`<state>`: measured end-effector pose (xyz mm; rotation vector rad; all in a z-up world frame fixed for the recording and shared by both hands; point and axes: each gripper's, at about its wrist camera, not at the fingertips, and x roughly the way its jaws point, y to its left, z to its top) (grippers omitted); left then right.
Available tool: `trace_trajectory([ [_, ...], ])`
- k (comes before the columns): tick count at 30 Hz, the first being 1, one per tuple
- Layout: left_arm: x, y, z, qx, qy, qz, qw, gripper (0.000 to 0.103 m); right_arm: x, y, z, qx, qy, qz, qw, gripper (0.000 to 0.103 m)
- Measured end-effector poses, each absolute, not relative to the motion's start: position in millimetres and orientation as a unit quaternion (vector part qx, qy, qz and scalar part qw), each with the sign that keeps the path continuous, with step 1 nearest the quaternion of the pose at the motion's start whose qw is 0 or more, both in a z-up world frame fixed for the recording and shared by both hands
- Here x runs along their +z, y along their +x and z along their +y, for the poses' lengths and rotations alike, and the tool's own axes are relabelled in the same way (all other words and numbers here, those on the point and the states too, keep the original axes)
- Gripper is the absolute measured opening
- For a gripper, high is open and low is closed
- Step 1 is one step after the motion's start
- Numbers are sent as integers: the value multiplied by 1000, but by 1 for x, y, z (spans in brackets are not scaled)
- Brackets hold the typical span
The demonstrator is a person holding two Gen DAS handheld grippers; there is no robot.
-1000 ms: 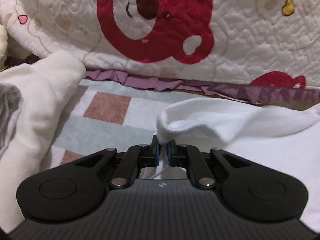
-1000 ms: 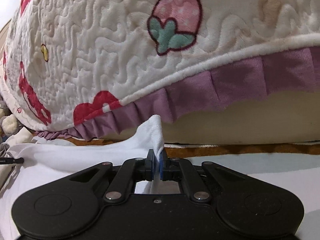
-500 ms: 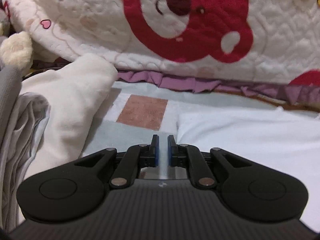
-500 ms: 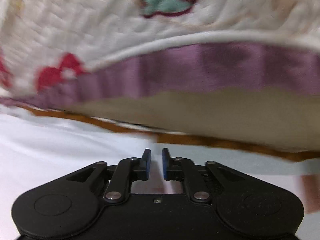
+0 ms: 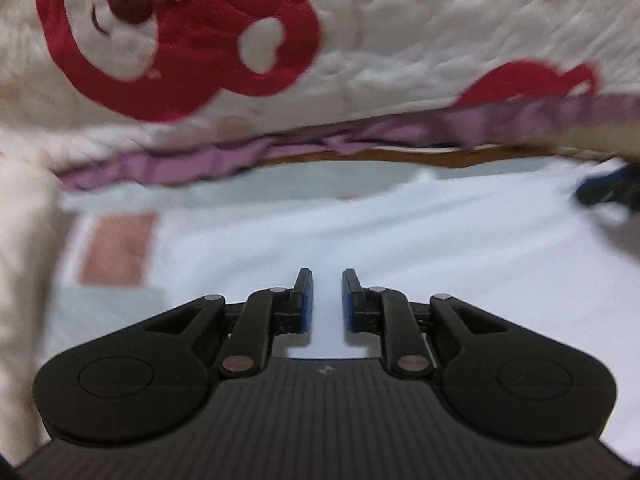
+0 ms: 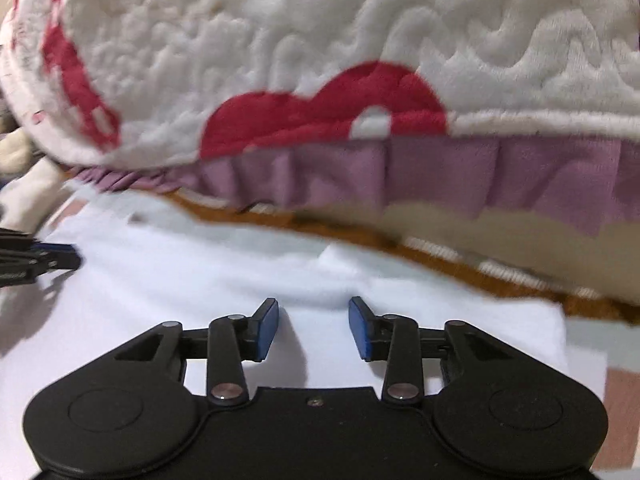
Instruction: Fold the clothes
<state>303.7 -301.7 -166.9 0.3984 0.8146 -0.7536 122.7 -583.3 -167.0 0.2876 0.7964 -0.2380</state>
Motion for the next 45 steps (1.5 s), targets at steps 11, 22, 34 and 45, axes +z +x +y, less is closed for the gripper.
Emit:
trace_trajectory([
  [11,-110,246,-225,-338,143,372,852,44,-139,84,-599,-244,102,371,890,41],
  [22,-130,163,-96,-228,-54,514,825,48,-102,-157,-547,-269,323,297,858,55],
  [34,-174,155,-55,-205,-258,544,771,50,-144,-204,-507,-253,505,266,781,56],
  [45,-177,149,-81,-220,-252,524,783,46,-175,-193,-495,-265,575,222,742,58],
])
